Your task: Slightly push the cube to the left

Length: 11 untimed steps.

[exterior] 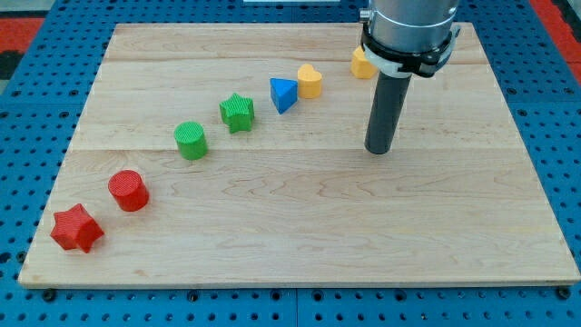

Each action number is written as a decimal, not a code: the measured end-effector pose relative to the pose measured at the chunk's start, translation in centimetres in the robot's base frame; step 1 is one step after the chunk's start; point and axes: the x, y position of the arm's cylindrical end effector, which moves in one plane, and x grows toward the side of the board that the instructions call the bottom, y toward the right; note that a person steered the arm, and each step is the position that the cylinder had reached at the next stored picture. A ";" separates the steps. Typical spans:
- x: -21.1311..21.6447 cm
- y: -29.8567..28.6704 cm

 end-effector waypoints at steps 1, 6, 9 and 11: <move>0.0 0.3; -9.9 17.9; -19.4 9.8; -21.6 7.3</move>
